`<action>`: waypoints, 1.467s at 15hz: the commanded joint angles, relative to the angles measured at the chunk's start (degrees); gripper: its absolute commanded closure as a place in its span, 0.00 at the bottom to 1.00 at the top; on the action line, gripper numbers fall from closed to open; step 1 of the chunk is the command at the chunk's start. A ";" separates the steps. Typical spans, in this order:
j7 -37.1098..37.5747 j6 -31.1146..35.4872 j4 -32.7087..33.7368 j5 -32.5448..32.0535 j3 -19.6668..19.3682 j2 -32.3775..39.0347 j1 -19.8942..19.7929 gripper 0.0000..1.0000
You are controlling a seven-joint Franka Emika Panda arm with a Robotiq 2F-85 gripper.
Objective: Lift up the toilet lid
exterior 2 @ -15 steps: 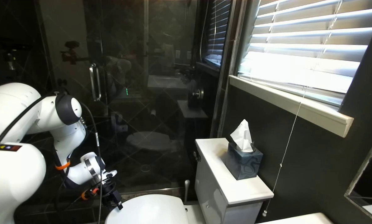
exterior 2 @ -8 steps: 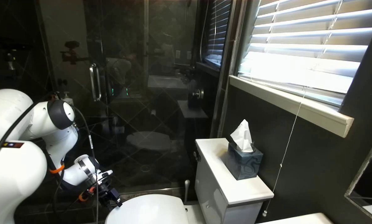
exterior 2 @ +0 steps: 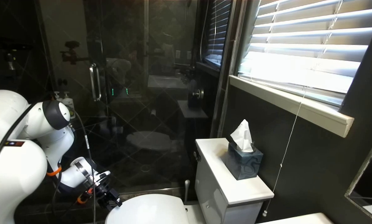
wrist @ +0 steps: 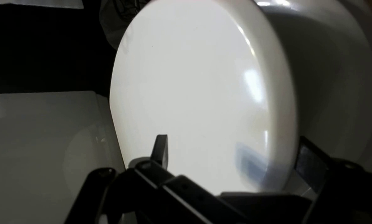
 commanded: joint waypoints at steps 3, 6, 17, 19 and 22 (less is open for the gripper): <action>3.02 -3.24 -15.01 -3.07 -3.41 -6.56 3.47 0.00; 4.13 -5.87 -20.43 -4.18 -4.35 -10.34 5.00 0.00; 10.44 -20.52 -22.02 -12.60 -3.41 -16.12 2.58 0.00; 10.54 -20.42 -21.49 -12.61 -1.78 -15.98 1.32 0.00; 10.65 -20.37 -21.27 -12.51 -1.02 -15.90 1.20 0.00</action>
